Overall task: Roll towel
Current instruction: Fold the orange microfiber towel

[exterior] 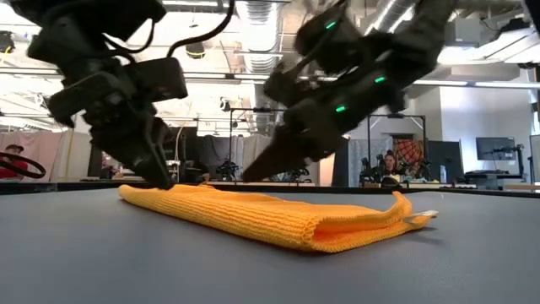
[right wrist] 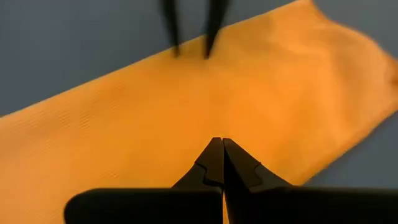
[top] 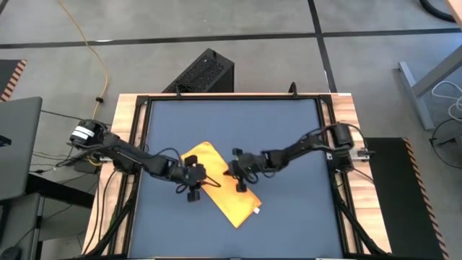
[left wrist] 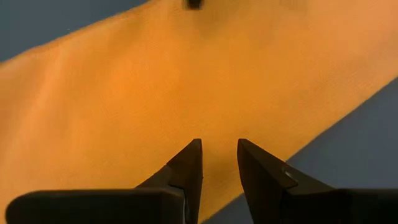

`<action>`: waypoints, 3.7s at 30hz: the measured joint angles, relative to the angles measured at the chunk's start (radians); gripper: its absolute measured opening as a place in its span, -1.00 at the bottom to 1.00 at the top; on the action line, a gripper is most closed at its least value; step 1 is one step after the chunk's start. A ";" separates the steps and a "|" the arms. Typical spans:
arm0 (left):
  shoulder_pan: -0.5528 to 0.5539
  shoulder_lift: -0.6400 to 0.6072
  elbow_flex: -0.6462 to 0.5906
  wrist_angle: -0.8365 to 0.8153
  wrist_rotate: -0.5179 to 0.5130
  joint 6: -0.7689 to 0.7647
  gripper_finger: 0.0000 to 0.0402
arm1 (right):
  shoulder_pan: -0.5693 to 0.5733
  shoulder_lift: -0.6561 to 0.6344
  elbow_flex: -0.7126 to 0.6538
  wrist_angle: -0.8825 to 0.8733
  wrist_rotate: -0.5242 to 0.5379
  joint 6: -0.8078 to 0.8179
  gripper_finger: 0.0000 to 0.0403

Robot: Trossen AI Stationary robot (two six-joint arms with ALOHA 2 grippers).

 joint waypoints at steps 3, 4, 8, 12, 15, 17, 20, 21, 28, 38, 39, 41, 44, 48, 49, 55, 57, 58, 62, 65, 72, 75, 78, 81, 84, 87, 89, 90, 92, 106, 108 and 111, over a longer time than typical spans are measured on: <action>-0.032 0.000 -0.003 0.002 -0.051 -0.019 -0.55 | -0.054 0.060 0.071 -0.005 -0.068 -0.005 -0.92; -0.040 -0.003 -0.003 0.011 -0.068 -0.020 -0.55 | -0.067 0.077 0.093 -0.005 -0.077 -0.006 -0.92; -0.078 -0.008 -0.003 0.012 -0.196 -0.021 -0.55 | -0.108 0.116 0.166 -0.016 -0.078 -0.032 -0.92; -0.105 -0.008 -0.003 0.075 -0.306 0.053 -0.55 | -0.138 0.116 0.197 -0.021 -0.078 -0.035 -0.92; -0.106 -0.008 -0.003 0.188 -0.253 0.178 -0.55 | -0.163 0.116 0.196 -0.027 -0.077 -0.012 -0.92; -0.101 -0.008 -0.003 0.286 -0.199 0.258 -0.55 | -0.174 0.117 0.185 -0.027 -0.077 0.017 -0.92; -0.097 -0.017 -0.003 0.380 -0.140 0.347 -0.55 | -0.174 0.138 0.184 -0.024 -0.069 0.033 -0.92; -0.097 -0.019 -0.003 0.401 -0.129 0.362 -0.55 | -0.170 0.144 0.181 -0.031 -0.069 0.036 -0.92; -0.118 -0.052 -0.003 0.365 -0.064 0.428 -0.55 | -0.124 0.171 0.188 -0.121 0.083 0.110 -0.92; -0.184 -0.205 -0.013 0.180 -0.086 0.381 -0.55 | -0.069 0.104 0.159 -0.422 0.342 0.435 -0.93; -0.191 -0.217 -0.019 0.180 -0.096 0.381 -0.55 | -0.063 0.093 0.132 -0.428 0.378 0.479 -0.93; -0.203 -0.242 -0.035 0.177 -0.105 0.377 -0.55 | -0.049 0.054 0.062 -0.436 0.453 0.584 -0.93; -0.208 -0.258 -0.070 0.242 -0.117 0.374 -0.55 | -0.019 -0.035 -0.055 -0.434 0.559 0.755 -0.93; -0.198 -0.236 -0.114 0.404 -0.120 0.376 -0.55 | 0.044 -0.174 -0.187 -0.464 0.641 0.890 -0.92; -0.192 -0.223 -0.122 0.452 -0.108 0.381 -0.55 | 0.058 -0.209 -0.209 -0.455 0.642 0.894 -0.92; -0.158 -0.082 -0.111 0.681 0.029 0.444 -0.55 | 0.132 -0.431 -0.231 -0.412 0.674 0.786 -0.82; -0.148 -0.024 -0.085 0.703 0.060 0.474 -0.55 | 0.162 -0.493 -0.233 -0.391 0.673 0.711 -0.79; -0.146 0.004 -0.063 0.701 0.067 0.486 -0.55 | 0.179 -0.528 -0.232 -0.382 0.670 0.679 -0.78; -0.146 0.107 0.027 0.696 0.069 0.548 -0.54 | 0.280 -0.618 -0.229 -0.405 0.664 0.625 -0.76; -0.156 0.173 0.091 0.657 0.071 0.554 -0.49 | 0.390 -0.620 -0.230 -0.420 0.661 0.623 -0.75; -0.179 0.302 0.203 0.407 0.045 0.532 -0.34 | 0.582 -0.479 -0.230 -0.419 0.780 0.619 -0.74; -0.176 0.346 0.237 0.383 0.044 0.488 -0.30 | 0.582 -0.398 -0.230 -0.425 0.882 0.655 -0.74; -0.167 0.394 0.263 0.381 0.050 0.464 -0.30 | 0.533 -0.349 -0.230 -0.487 0.893 0.695 -0.74; -0.156 0.425 0.288 0.352 0.092 0.431 -0.30 | 0.450 -0.339 -0.251 -0.571 0.881 0.735 -0.74; -0.153 0.436 0.318 0.246 0.135 0.366 -0.29 | 0.345 -0.370 -0.313 -0.558 0.831 0.714 -0.74; -0.152 0.428 0.341 0.126 0.137 0.328 -0.29 | 0.260 -0.414 -0.377 -0.427 0.767 0.589 -0.75; -0.152 0.413 0.352 0.087 0.129 0.309 -0.29 | 0.212 -0.431 -0.416 -0.310 0.690 0.499 -0.76; -0.153 0.404 0.355 0.076 0.126 0.303 -0.29 | 0.186 -0.432 -0.433 -0.254 0.645 0.456 -0.76; -0.153 0.389 0.354 0.055 0.131 0.301 -0.29 | 0.133 -0.424 -0.460 -0.158 0.569 0.388 -0.78; -0.152 0.347 0.353 -0.128 0.139 0.225 -0.29 | -0.088 -0.358 -0.488 -0.090 0.469 0.247 -0.86; -0.152 0.347 0.353 -0.131 0.139 0.222 -0.29 | -0.107 -0.358 -0.488 -0.091 0.470 0.231 -0.84; -0.152 0.347 0.353 -0.133 0.139 0.222 -0.29 | -0.141 -0.358 -0.488 -0.096 0.472 0.230 -0.83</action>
